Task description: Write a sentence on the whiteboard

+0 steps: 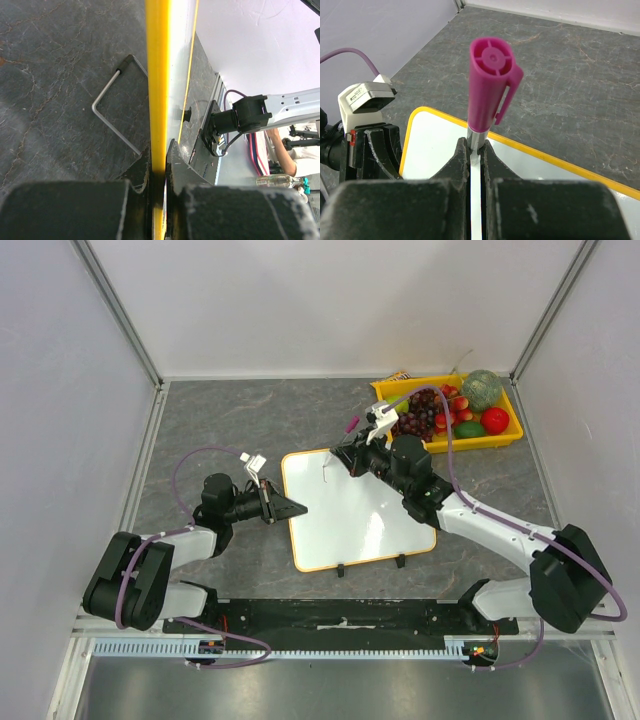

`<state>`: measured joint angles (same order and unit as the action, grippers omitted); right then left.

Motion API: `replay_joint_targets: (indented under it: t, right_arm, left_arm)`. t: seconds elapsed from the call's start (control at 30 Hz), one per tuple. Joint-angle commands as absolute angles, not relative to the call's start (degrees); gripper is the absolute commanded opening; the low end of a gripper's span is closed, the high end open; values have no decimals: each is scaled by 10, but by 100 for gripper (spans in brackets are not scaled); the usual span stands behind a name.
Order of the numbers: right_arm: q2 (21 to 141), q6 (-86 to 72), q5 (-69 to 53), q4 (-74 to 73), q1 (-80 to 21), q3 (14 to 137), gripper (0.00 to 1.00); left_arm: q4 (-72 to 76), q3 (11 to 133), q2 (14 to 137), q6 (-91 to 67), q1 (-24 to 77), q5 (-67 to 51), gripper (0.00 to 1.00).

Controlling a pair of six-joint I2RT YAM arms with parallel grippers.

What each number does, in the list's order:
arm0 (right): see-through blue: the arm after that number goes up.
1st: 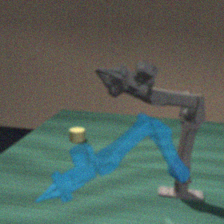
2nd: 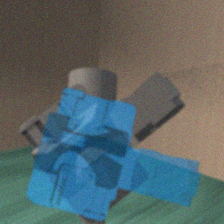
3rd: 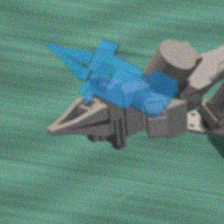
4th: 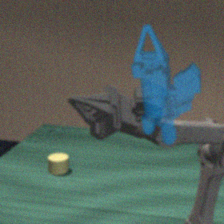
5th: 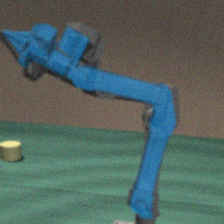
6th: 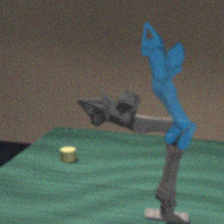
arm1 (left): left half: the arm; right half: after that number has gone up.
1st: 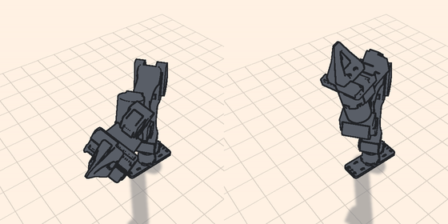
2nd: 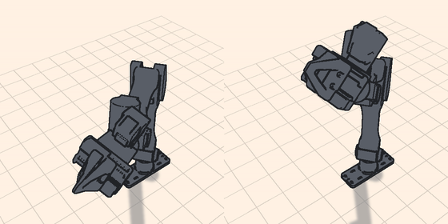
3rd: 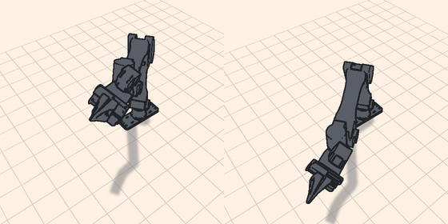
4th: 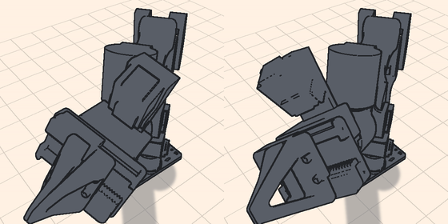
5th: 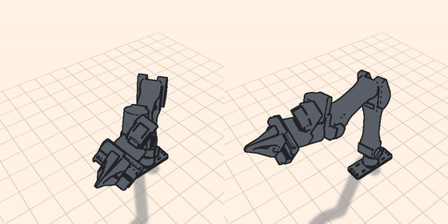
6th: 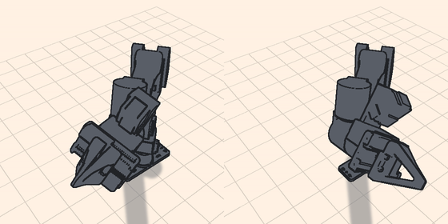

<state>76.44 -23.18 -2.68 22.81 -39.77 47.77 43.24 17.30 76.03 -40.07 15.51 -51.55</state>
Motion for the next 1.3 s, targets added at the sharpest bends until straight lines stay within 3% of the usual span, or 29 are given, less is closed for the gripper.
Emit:
replay_joint_targets:
  t: [0.0, 1.27]
  right_arm:
    - [752, -221, 18, 200, -396, 492, 0]
    - [764, -243, -55, 209, -396, 465, 0]
  left_arm:
    - [358, 165, 778, -297, 154, -417, 2]
    - [359, 166, 779, -297, 154, -417, 2]
